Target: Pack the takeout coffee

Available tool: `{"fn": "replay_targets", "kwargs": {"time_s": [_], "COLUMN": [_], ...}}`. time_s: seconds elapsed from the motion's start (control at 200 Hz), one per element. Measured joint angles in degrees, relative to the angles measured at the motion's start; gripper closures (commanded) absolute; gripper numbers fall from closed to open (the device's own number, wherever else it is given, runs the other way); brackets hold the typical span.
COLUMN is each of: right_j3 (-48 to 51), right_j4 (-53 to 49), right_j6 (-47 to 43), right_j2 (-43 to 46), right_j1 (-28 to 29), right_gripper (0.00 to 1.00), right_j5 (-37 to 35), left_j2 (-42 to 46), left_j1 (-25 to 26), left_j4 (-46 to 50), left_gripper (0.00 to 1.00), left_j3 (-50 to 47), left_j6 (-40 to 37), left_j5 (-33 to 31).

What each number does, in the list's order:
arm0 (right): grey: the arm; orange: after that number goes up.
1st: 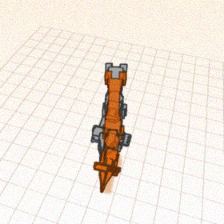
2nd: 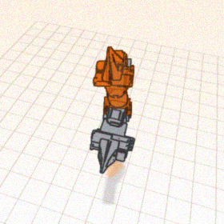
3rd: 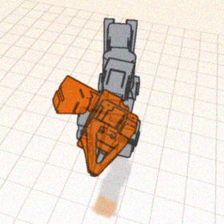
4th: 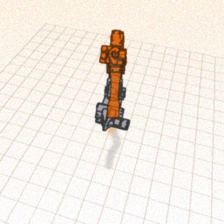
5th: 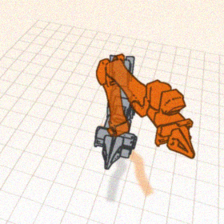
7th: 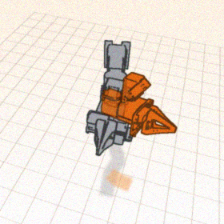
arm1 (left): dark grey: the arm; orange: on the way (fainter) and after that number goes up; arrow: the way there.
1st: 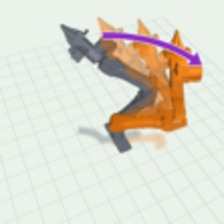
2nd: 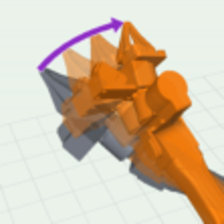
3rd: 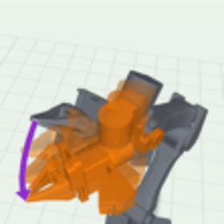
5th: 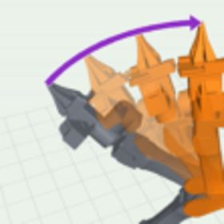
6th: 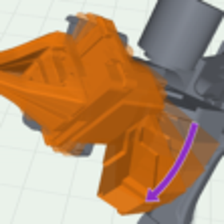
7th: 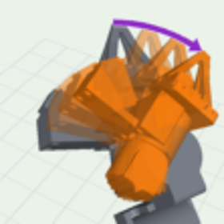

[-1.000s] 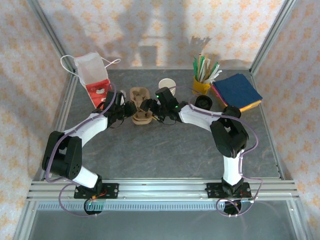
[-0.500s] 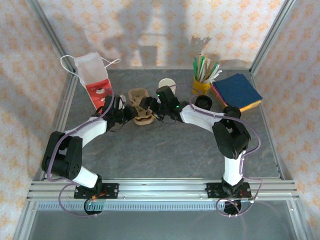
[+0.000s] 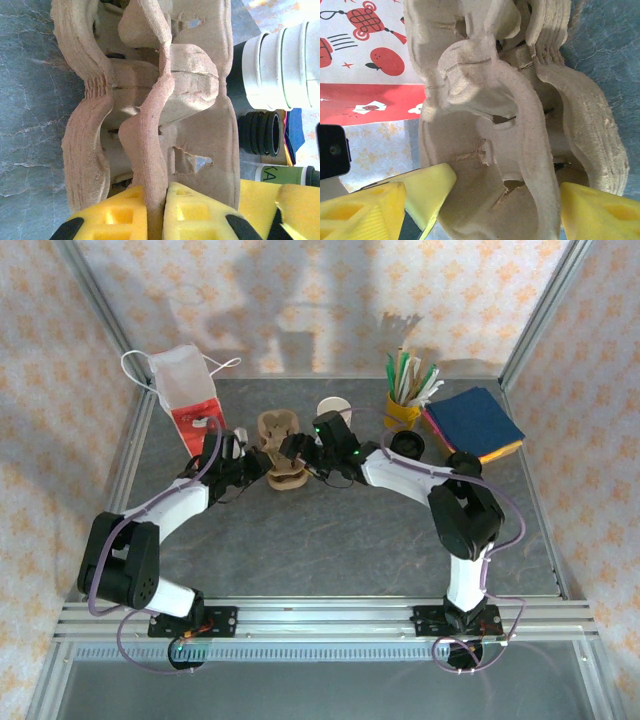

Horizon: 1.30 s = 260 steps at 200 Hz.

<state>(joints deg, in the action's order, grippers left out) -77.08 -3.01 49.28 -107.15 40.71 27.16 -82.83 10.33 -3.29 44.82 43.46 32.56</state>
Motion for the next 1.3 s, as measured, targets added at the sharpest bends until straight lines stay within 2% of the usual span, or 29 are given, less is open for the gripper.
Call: {"fn": "replay_targets", "kwargs": {"time_s": [0.21, 0.476, 0.746, 0.961, 1.116, 1.301], "right_j3": [-0.87, -12.22, -20.94, -22.75, -24.72, -25.79], "right_j4": [-4.63, -14.91, -28.17, -36.02, -40.33, -45.09], "right_j6": [-7.32, -26.01, -43.52, -54.03, -58.6, -61.31], "right_j2": [6.16, 12.17, 14.21, 16.17, 16.11, 14.4], "right_j1": [-0.24, -1.16, -0.85, 4.35, 8.55, 9.11], "right_gripper": [0.19, 0.2, 0.22, 0.22, 0.22, 0.22], "right_j5": [-3.63, -7.19, -10.99, -16.37, -20.74, -25.68], "left_j2": [2.21, 8.57, 13.2, 14.34, 14.12, 13.73], "left_j1": [0.0, 0.0, 0.24, 3.58, 7.78, 9.46], "left_j4": [3.32, 11.91, 26.62, 37.31, 40.19, 40.98], "left_gripper": [0.9, 0.92, 0.92, 0.92, 0.93, 0.93], "left_j3": [0.83, 6.12, 15.04, 20.85, 21.05, 22.23], "left_j6": [-3.02, -10.4, -19.43, -27.15, -29.4, -30.71], "left_j5": [-1.55, -2.97, 1.31, 5.38, 6.49, 7.52]}}
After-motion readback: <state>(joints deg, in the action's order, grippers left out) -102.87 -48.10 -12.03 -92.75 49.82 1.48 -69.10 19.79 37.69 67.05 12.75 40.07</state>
